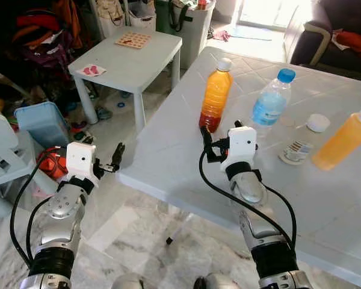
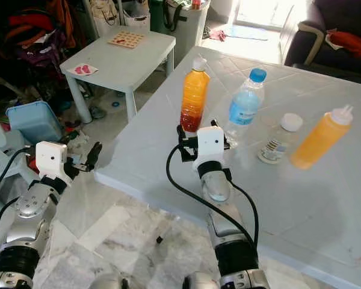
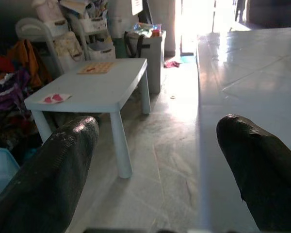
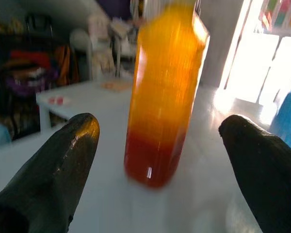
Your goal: Restocking fridge
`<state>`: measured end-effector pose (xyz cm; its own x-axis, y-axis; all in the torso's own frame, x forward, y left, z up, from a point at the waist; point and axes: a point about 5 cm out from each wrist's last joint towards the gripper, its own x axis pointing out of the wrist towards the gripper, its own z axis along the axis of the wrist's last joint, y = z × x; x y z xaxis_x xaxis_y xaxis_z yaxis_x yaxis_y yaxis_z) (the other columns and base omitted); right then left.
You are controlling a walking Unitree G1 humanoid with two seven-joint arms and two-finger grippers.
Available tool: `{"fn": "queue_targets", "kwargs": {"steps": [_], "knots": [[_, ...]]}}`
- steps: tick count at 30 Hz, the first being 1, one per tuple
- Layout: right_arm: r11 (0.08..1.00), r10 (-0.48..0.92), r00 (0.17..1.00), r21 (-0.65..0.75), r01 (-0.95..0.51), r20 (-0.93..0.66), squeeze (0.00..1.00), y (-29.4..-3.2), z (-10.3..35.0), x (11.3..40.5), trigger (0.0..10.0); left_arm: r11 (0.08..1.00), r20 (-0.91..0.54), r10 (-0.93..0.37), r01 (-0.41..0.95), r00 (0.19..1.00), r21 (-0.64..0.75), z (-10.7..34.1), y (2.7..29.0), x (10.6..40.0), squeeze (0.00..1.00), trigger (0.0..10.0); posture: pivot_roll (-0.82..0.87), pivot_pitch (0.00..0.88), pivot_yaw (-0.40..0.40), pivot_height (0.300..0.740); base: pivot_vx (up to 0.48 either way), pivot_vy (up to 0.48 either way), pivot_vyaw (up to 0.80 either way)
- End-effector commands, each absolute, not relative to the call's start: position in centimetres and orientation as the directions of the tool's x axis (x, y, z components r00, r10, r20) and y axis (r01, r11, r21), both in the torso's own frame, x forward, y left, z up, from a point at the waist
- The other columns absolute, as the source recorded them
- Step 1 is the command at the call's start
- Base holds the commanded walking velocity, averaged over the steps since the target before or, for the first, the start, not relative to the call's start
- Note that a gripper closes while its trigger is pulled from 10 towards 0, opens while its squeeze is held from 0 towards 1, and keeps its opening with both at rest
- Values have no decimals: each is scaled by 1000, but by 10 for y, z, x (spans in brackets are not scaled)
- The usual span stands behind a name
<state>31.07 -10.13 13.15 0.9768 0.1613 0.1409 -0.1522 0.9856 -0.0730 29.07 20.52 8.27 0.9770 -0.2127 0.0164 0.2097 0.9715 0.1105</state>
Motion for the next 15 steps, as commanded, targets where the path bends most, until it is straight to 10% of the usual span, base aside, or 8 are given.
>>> {"fn": "queue_targets", "kwargs": {"steps": [1, 15], "knots": [[987, 159, 962, -65, -148, 221, 0, -98, 153, 316, 10000, 969, 34, -226, 221, 974, 111, 87, 203, 292, 0, 10000, 74, 31, -11, 740, 0, 0, 0], [988, 149, 940, -86, -129, 306, 0, -91, 191, 344, 10000, 967, 29, -235, 230, 972, 113, 85, 203, 288, 0, 10000, 86, 41, -18, 740, 0, 0, 0]]}}
